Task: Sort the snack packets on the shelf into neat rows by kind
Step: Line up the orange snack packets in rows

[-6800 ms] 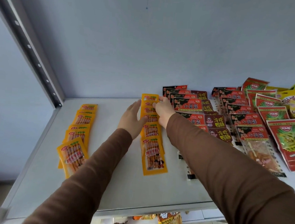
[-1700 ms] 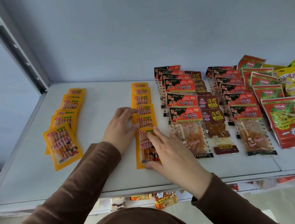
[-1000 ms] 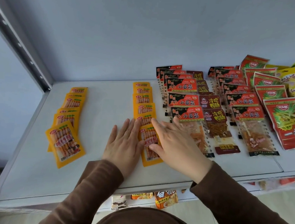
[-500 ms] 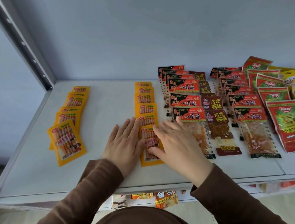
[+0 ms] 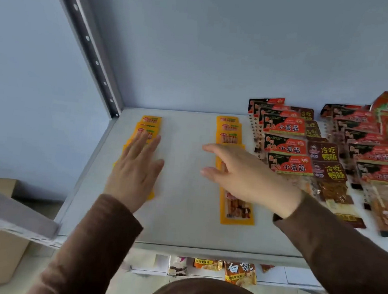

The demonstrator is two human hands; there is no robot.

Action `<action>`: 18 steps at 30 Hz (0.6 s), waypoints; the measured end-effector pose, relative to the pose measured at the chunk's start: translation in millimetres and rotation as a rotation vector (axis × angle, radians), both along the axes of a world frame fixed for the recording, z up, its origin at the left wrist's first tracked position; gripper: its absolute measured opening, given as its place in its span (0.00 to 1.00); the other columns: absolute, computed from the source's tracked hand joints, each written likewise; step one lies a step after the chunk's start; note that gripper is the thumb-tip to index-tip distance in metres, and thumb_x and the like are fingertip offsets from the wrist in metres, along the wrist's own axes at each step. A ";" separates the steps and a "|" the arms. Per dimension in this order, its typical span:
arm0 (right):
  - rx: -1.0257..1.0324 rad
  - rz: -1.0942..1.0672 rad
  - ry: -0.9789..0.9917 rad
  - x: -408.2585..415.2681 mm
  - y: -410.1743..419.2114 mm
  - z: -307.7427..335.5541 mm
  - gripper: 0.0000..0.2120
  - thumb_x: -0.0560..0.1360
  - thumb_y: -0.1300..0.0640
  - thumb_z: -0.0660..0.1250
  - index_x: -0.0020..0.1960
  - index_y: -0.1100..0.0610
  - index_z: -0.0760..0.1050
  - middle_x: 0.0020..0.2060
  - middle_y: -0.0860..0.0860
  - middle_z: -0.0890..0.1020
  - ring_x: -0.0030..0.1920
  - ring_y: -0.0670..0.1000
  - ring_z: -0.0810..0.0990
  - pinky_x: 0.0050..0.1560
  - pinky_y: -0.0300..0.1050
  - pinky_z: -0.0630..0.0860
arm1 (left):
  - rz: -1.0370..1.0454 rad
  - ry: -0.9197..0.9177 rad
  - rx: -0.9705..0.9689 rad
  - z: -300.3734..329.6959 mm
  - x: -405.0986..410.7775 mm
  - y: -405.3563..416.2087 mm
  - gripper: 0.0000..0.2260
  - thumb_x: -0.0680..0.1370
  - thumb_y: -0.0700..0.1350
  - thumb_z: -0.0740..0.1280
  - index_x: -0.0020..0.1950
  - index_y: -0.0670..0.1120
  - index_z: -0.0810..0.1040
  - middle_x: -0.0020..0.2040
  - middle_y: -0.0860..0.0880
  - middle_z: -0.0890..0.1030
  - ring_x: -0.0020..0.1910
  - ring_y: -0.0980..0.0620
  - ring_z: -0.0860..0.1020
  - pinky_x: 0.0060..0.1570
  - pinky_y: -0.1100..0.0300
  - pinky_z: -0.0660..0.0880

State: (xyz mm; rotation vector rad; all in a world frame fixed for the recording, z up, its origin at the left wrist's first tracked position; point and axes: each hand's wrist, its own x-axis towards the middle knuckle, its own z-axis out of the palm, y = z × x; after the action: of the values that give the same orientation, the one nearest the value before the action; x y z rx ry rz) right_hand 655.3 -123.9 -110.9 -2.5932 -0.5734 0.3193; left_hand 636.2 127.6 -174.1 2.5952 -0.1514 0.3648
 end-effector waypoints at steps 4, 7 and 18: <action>0.390 -0.112 0.443 69.2 66.4 -7.0 0.27 0.81 0.53 0.63 0.77 0.59 0.61 0.64 0.53 0.74 0.62 0.48 0.73 0.57 0.41 0.71 | 0.147 0.248 -0.007 -8.4 32.5 56.9 0.27 0.82 0.60 0.57 0.81 0.59 0.56 0.83 0.45 0.53 0.80 0.45 0.56 0.77 0.50 0.54; 0.602 -0.345 0.645 115.8 114.6 -19.7 0.12 0.80 0.63 0.62 0.63 0.61 0.71 0.47 0.56 0.70 0.45 0.53 0.72 0.49 0.46 0.73 | 0.053 0.296 0.014 -19.5 55.5 55.9 0.26 0.83 0.60 0.57 0.80 0.63 0.54 0.83 0.49 0.49 0.80 0.47 0.56 0.78 0.51 0.52; 0.514 -0.557 0.620 171.2 167.8 -34.7 0.09 0.81 0.60 0.62 0.42 0.57 0.70 0.40 0.55 0.75 0.34 0.50 0.71 0.42 0.45 0.72 | 0.011 0.293 0.164 -32.5 65.3 31.2 0.27 0.83 0.61 0.53 0.81 0.60 0.51 0.83 0.50 0.50 0.80 0.47 0.56 0.78 0.54 0.49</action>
State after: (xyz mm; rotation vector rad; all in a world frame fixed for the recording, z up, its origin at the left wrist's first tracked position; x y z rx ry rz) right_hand 826.5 43.8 -145.6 -1.9012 0.2588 0.6448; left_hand 701.5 158.9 -206.7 2.7761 -0.0661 -0.0279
